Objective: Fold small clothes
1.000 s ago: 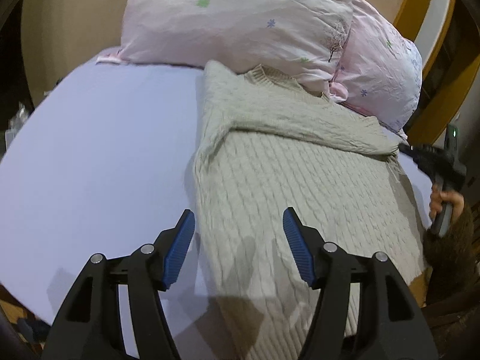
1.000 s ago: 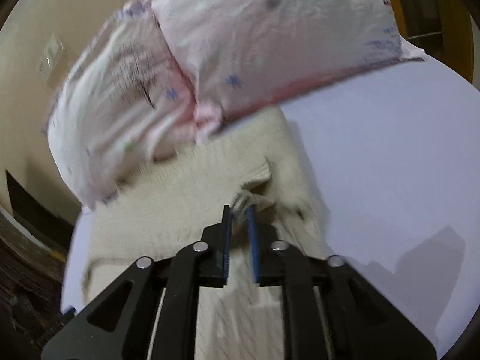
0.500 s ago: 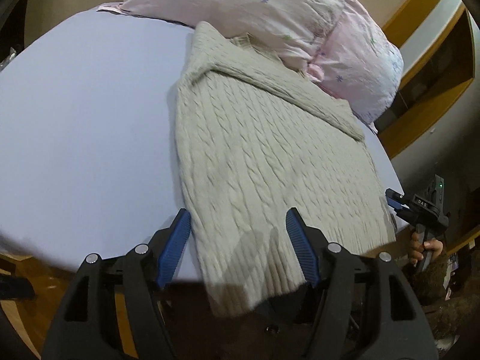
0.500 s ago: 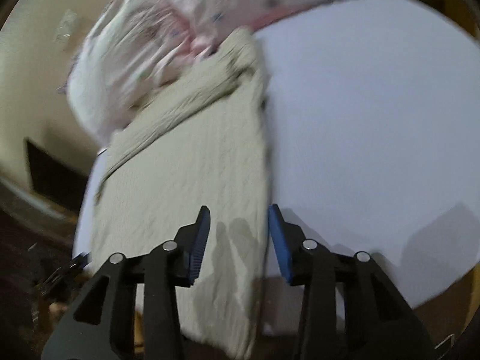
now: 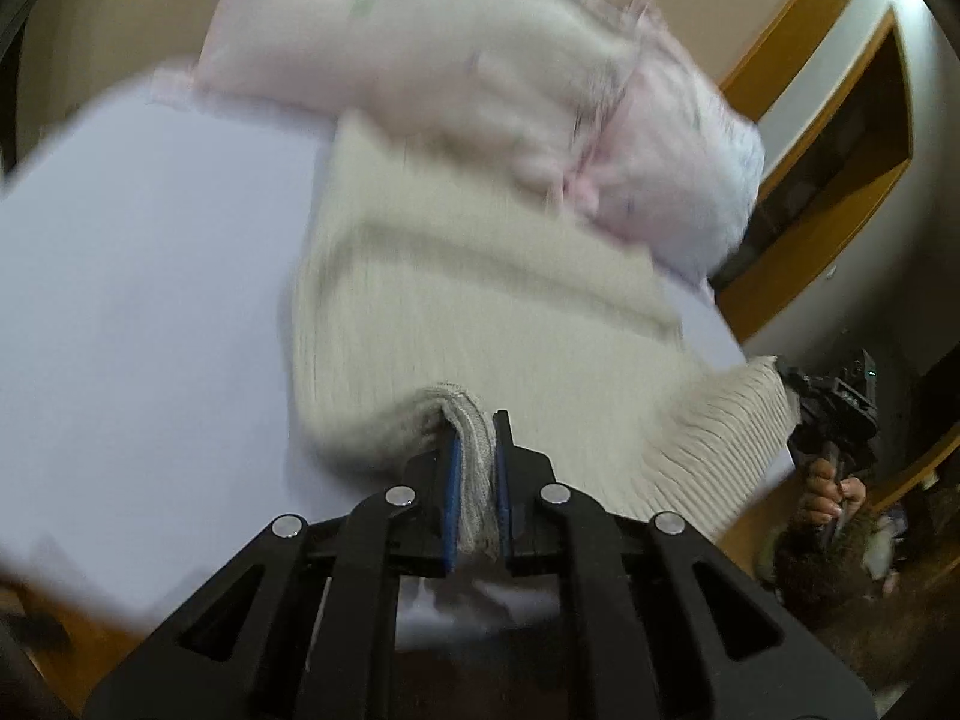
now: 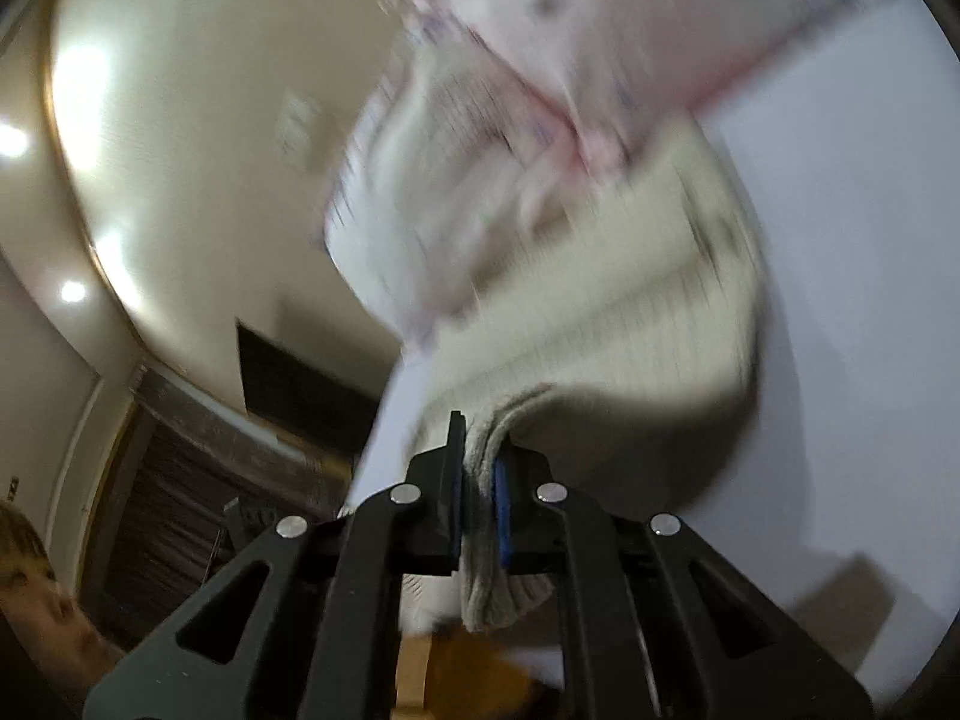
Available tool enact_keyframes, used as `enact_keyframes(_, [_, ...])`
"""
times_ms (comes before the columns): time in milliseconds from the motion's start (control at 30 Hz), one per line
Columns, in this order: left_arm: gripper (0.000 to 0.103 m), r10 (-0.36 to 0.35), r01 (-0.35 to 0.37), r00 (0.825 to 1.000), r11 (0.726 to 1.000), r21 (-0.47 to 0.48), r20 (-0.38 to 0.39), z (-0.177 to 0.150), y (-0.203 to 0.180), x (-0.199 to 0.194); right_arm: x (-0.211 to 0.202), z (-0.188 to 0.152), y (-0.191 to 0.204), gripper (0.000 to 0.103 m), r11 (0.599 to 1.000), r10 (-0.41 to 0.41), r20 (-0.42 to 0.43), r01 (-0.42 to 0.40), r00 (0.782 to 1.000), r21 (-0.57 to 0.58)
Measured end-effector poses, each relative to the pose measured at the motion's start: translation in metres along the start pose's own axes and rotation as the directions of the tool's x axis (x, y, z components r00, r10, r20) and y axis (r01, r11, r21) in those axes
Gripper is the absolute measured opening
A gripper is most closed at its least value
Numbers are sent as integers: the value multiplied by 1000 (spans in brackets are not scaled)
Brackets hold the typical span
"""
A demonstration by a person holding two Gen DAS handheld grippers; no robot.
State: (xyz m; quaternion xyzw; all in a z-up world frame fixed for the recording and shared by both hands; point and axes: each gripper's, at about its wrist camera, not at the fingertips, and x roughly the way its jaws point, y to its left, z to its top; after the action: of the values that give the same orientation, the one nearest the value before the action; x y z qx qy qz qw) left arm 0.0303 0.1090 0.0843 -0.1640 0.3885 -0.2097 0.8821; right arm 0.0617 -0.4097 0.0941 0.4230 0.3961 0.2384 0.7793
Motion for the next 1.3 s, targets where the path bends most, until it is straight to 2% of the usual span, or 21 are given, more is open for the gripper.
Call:
enact_keyframes(167, [9, 75, -71, 987, 997, -35, 142, 113, 16, 54, 50, 94, -21, 7, 999, -32, 145, 26, 989, 42])
enact_keyframes(267, [9, 202, -193, 972, 978, -83, 120, 164, 41, 127, 103, 130, -62, 8, 970, -224, 141, 207, 964, 124])
enact_keyframes(333, [10, 248, -243, 968, 963, -114, 27, 175, 62, 167, 139, 137, -95, 17, 917, -369, 69, 351, 927, 189])
enact_keyframes(367, [10, 251, -253, 968, 957, -142, -28, 177, 72, 183, 148, 137, -107, 23, 895, -400, 38, 382, 916, 232])
enact_keyframes(433, [13, 193, -201, 979, 958, -206, -57, 180, 87, 191, 149, 133, -120, 32, 895, -364, 50, 335, 930, 295])
enact_keyframes(467, [15, 172, -178, 984, 960, -216, -46, 181, 89, 188, 144, 134, -118, 48, 906, -346, 75, 312, 935, 286])
enact_keyframes(500, [19, 112, -111, 994, 963, -244, -11, 185, 94, 177, 135, 134, -112, 71, 919, -336, 122, 297, 934, 258])
enact_keyframes(533, [35, 92, -85, 996, 961, -262, 14, 185, 98, 170, 125, 133, -107, 79, 923, -341, 160, 298, 926, 241])
enact_keyframes(567, [51, 98, -77, 993, 955, -287, 61, 186, 102, 155, 115, 132, -100, 84, 927, -346, 209, 300, 915, 224])
enact_keyframes(600, [79, 128, -91, 986, 950, -299, 106, 185, 104, 139, 109, 132, -95, 84, 935, -335, 246, 290, 910, 202])
enact_keyframes(633, [84, 138, -95, 982, 950, -297, 127, 183, 104, 130, 101, 130, -90, 84, 945, -316, 271, 279, 909, 168])
enact_keyframes(667, [84, 130, -94, 985, 956, -277, 116, 179, 102, 124, 100, 131, -87, 85, 950, -309, 285, 278, 907, 145])
enact_keyframes(767, [83, 121, -121, 993, 968, -219, -13, 156, 94, 128, 101, 129, -88, 86, 950, -312, 297, 296, 903, 101])
enact_keyframes(900, [69, 73, -104, 987, 970, -219, -146, 126, 90, 151, 111, 126, -91, 86, 955, -296, 241, 282, 924, 93])
enact_keyframes(967, [67, 95, -120, 987, 973, -196, -128, 117, 83, 153, 115, 126, -87, 86, 954, -301, 241, 292, 923, 72])
enact_keyframes(1067, [55, 76, -108, 987, 965, -241, -139, 116, 79, 161, 116, 119, -85, 86, 957, -290, 238, 281, 927, 71])
enact_keyframes(1133, [33, 68, -102, 990, 946, -308, -120, 112, 83, 164, 118, 120, -87, 86, 960, -280, 229, 268, 932, 83])
enact_keyframes(1167, [24, 47, -89, 990, 936, -341, -130, 110, 84, 170, 118, 120, -88, 86, 961, -274, 225, 260, 935, 89])
enact_keyframes(1200, [20, 23, -68, 992, 926, -371, -125, 106, 87, 172, 119, 121, -88, 86, 962, -270, 223, 255, 937, 94])
enact_keyframes(1267, [17, -6, -37, 994, 915, -402, -105, 108, 90, 166, 118, 123, -89, 86, 965, -257, 222, 239, 941, 104])
enact_keyframes(1300, [16, -65, 28, 995, 905, -425, -71, 114, 86, 160, 115, 124, -90, 86, 968, -247, 225, 228, 942, 107])
